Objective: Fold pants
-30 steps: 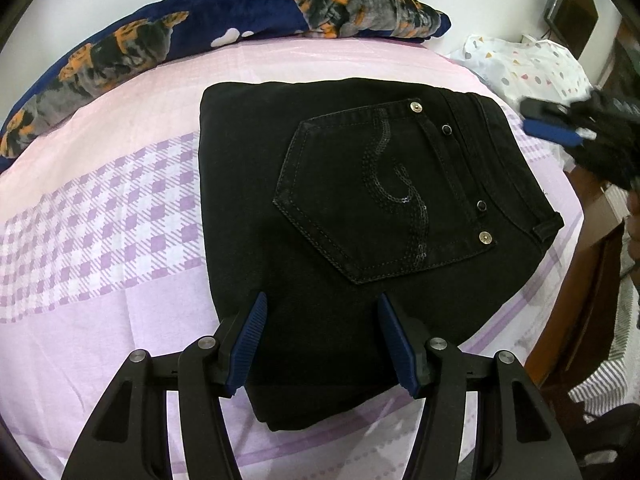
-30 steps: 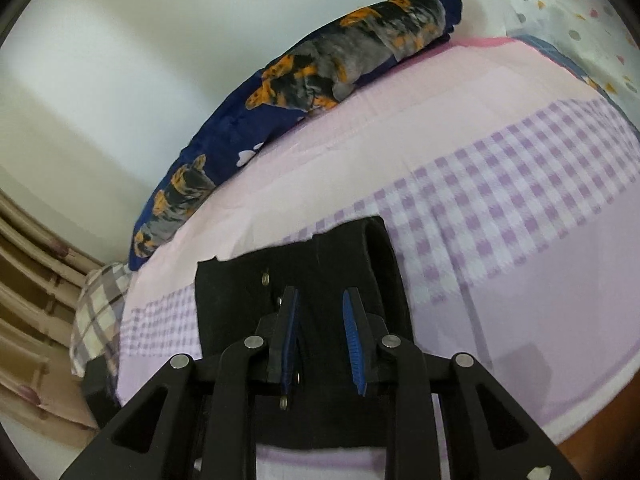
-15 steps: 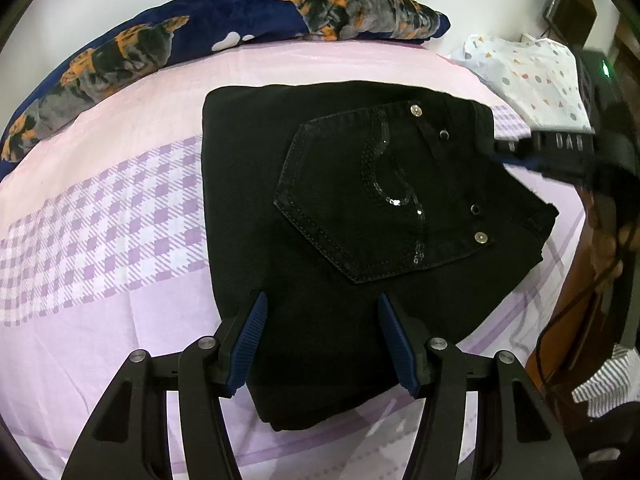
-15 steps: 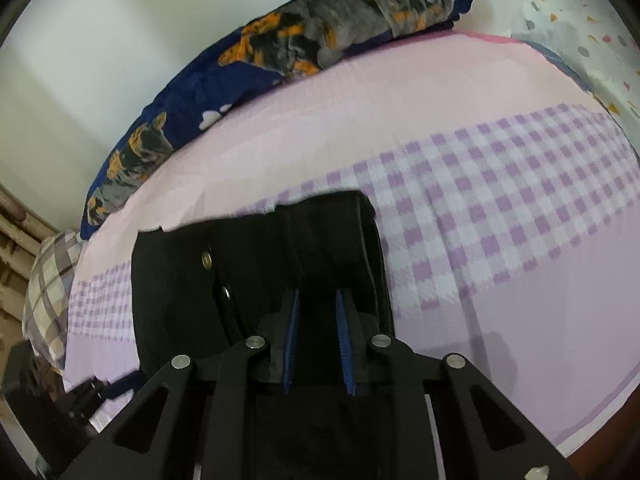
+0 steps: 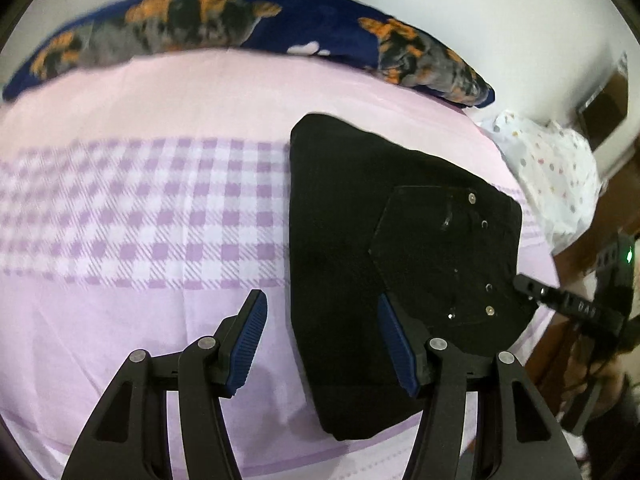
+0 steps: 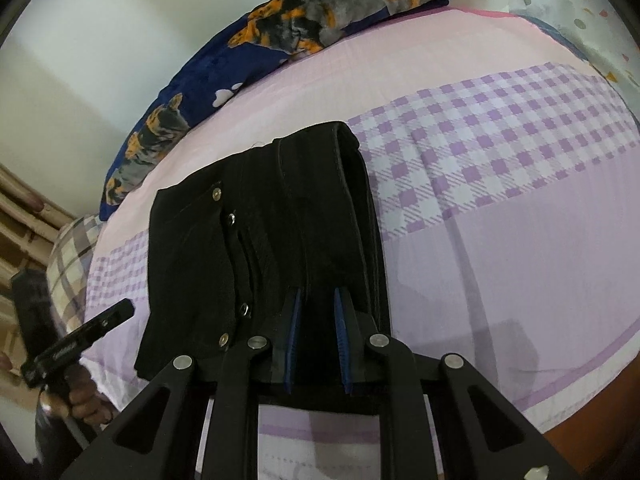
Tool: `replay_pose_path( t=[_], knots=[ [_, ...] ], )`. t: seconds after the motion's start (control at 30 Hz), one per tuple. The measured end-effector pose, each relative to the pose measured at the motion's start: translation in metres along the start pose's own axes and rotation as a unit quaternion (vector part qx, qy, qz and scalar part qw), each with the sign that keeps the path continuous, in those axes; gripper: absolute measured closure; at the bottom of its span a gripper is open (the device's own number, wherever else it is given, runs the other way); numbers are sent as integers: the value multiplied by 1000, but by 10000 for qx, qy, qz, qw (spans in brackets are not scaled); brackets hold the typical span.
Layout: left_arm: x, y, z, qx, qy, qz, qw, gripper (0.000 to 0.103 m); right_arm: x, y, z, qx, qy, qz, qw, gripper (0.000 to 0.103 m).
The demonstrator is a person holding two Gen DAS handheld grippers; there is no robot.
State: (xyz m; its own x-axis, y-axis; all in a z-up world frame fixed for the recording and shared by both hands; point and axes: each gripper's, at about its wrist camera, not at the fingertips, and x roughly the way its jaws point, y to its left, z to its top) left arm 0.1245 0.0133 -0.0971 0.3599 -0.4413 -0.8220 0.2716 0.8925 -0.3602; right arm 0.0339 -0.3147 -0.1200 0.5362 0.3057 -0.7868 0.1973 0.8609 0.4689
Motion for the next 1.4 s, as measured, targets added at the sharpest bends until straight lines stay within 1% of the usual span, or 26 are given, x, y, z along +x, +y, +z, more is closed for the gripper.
replay_pose_path(
  t=[0.07,0.2,0.27,0.3,0.33,0.43,0.47,0.57,0.6,0.77,0.87,0.93,1.0,1.07,1.1,1.2,1.23,1.33,1.4],
  knots=[
    [5,6,0,-196,159,-188,9995,44,-2,-3,2,-22,71,178,9998,84],
    [13,7,-3,-328,338,-338,9983,44,-11,-14,11,134,183,785,9967,73],
    [16,9,-3,-389,445,-497,9970,44,-15,-17,16,127,133,861,9961,61],
    [18,10,-3,-425,499,-553,9963,44,-17,-20,18,136,115,868,9961,52],
    [20,11,-3,-474,544,-596,9956,44,-17,-24,21,166,125,866,9960,51],
    [26,12,-1,-561,668,-698,9937,44,-9,-35,28,243,298,935,9949,51],
    [27,13,1,-566,657,-729,9936,44,-5,-38,30,289,371,970,9942,51],
    [30,11,6,-530,718,-741,9933,44,8,-47,35,346,604,1113,9913,51],
    [31,11,7,-520,730,-753,9931,44,13,-49,37,355,658,1093,9912,51],
    [38,11,19,-450,735,-880,9924,44,29,-55,42,246,897,1264,9876,51],
    [43,12,28,-379,645,-933,9928,44,38,-56,47,148,976,1700,9805,50],
    [47,11,31,-339,555,-988,9930,44,45,-52,52,36,1024,1954,9754,45],
    [51,12,35,-286,478,-1109,9923,44,51,-50,56,-5,1104,2165,9700,45],
    [56,11,39,-220,550,-1271,9901,44,60,-48,61,-8,1204,2398,9633,48],
    [57,10,41,-184,598,-1314,9894,44,65,-43,65,-59,1296,2429,9613,52],
    [61,8,43,-156,718,-1466,9865,46,74,-35,70,-135,1457,2508,9569,57],
    [62,7,42,-132,688,-1463,9867,49,77,-33,71,-111,1495,2523,9560,60],
    [62,4,40,-125,571,-1348,9891,57,79,-34,72,-51,1511,2524,9557,63],
    [63,-2,38,-75,470,-1129,9925,59,78,-34,71,-19,1477,2512,9566,63]
  ],
)
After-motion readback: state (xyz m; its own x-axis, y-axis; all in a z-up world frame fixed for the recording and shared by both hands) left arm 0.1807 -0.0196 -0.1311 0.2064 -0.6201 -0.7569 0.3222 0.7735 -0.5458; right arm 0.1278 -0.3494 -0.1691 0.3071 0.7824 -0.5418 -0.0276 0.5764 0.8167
